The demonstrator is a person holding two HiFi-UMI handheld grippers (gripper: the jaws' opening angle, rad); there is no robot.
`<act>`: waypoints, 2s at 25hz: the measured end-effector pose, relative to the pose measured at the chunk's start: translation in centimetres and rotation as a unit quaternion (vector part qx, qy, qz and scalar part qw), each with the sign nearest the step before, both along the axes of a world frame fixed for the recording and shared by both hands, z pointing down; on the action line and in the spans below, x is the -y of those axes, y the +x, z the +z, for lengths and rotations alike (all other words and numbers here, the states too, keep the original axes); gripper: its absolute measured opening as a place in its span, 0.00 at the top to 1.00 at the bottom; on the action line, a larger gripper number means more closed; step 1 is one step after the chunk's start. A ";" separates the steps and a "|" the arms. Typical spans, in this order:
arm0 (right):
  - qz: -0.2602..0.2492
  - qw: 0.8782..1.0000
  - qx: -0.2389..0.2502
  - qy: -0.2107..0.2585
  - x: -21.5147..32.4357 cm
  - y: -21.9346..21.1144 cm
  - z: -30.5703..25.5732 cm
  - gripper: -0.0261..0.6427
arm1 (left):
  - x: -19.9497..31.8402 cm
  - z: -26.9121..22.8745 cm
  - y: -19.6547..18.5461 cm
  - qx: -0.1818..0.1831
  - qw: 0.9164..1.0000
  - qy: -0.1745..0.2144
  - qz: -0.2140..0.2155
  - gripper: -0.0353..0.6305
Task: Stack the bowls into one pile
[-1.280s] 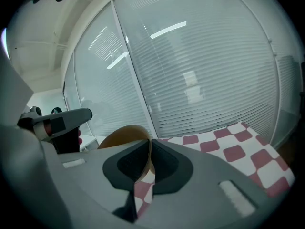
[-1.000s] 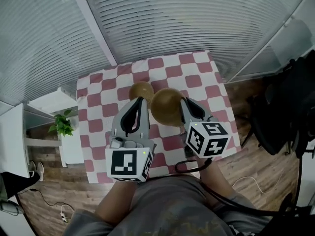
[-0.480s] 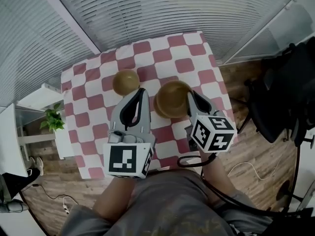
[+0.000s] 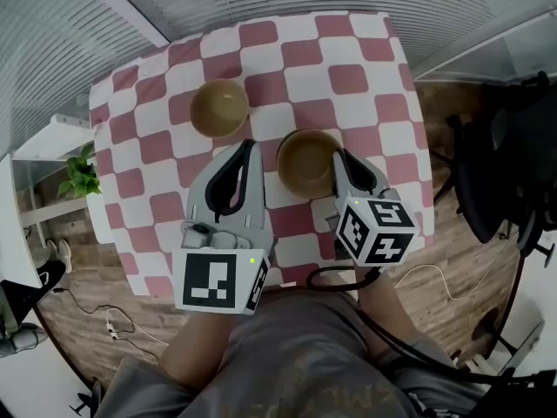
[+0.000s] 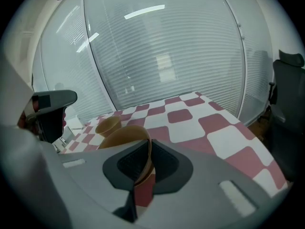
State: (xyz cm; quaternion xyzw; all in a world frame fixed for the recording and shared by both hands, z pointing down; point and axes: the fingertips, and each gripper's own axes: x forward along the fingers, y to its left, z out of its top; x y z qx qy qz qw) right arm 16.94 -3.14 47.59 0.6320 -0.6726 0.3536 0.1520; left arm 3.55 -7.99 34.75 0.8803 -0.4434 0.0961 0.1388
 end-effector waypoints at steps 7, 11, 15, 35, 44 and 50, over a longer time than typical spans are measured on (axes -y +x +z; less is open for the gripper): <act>-0.013 1.000 -0.028 -0.001 0.8 -0.3 1.2 0.89 | 0.9 2.2 -0.2 0.001 1.000 -0.022 -0.007 0.95; -0.021 0.999 -0.039 0.005 1.1 -0.5 1.1 0.89 | 1.4 2.7 0.0 0.001 1.000 -0.026 -0.007 0.95; -0.028 0.999 -0.043 0.007 1.2 -0.5 1.1 0.89 | 1.4 2.8 0.4 0.002 1.000 -0.027 -0.005 0.95; -0.074 0.985 -0.073 0.137 3.7 -1.9 -8.5 0.81 | -0.3 -5.4 -1.9 -0.006 0.996 0.069 -0.058 0.95; -0.139 0.961 -0.064 0.232 5.2 -7.6 -16.7 0.92 | -2.8 -12.3 -6.9 0.003 0.981 0.144 -0.128 0.95; -0.178 0.946 -0.054 0.265 5.9 -11.3 -19.5 0.92 | -4.2 -14.8 -10.6 0.013 0.968 0.174 -0.180 0.95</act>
